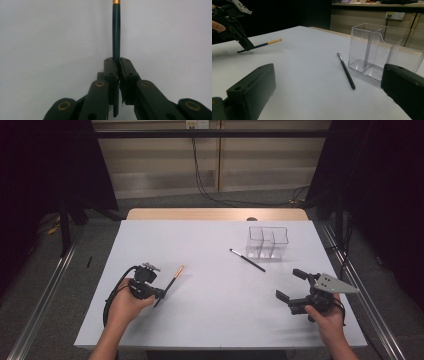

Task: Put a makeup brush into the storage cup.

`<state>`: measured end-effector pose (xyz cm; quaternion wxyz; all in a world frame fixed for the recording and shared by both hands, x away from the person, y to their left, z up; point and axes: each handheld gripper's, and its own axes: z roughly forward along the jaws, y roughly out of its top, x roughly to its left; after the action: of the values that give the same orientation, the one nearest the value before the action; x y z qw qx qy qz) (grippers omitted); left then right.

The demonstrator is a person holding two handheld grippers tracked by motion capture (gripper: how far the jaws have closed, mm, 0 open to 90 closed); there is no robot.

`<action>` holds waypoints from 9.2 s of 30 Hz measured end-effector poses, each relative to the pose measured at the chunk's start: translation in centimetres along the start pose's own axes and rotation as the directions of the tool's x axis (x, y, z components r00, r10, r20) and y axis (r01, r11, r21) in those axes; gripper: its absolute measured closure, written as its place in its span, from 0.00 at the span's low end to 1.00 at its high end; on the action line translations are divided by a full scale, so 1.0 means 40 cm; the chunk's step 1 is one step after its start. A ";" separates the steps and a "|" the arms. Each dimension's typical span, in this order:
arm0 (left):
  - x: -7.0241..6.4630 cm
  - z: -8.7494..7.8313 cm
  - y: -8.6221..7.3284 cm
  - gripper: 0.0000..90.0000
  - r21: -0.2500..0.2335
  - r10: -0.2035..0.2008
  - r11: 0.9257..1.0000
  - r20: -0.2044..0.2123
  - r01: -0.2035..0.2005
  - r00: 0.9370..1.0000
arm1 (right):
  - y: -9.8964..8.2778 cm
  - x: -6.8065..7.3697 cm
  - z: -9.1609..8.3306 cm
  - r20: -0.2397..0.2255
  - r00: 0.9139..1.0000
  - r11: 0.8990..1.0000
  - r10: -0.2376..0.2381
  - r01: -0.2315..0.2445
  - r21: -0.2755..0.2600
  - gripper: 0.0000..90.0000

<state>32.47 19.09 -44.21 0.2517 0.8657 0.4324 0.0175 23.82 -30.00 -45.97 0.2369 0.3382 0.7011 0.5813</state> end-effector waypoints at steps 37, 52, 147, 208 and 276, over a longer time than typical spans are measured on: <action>-0.076 0.002 0.052 0.94 -0.524 0.103 0.851 0.113 -0.029 0.988 | 0.000 0.003 0.007 -0.006 1.000 1.000 0.017 -0.017 -0.004 0.00; -0.125 0.032 0.090 0.94 -0.574 0.150 0.818 0.184 -0.017 0.971 | -0.002 0.008 0.016 -0.009 1.000 1.000 0.027 -0.027 0.010 0.00; -0.250 0.118 0.113 0.91 -0.654 0.376 0.751 0.306 -0.094 0.875 | 0.151 0.127 0.279 -0.306 0.921 0.969 0.240 -0.245 0.024 0.94; -0.104 0.031 0.059 0.03 -0.725 0.450 0.647 0.113 -0.237 0.886 | 0.165 0.122 0.280 -0.314 0.938 0.988 0.148 -0.152 0.009 0.93; 0.052 -0.071 -0.154 0.03 -0.729 0.341 0.657 0.060 -0.192 0.938 | 0.238 0.029 0.290 -0.234 0.965 0.993 0.117 -0.120 0.001 0.93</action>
<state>28.52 24.94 -44.88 0.6018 0.7515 0.2329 0.1369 33.38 -20.63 -39.07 0.1197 0.3074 0.6987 0.6348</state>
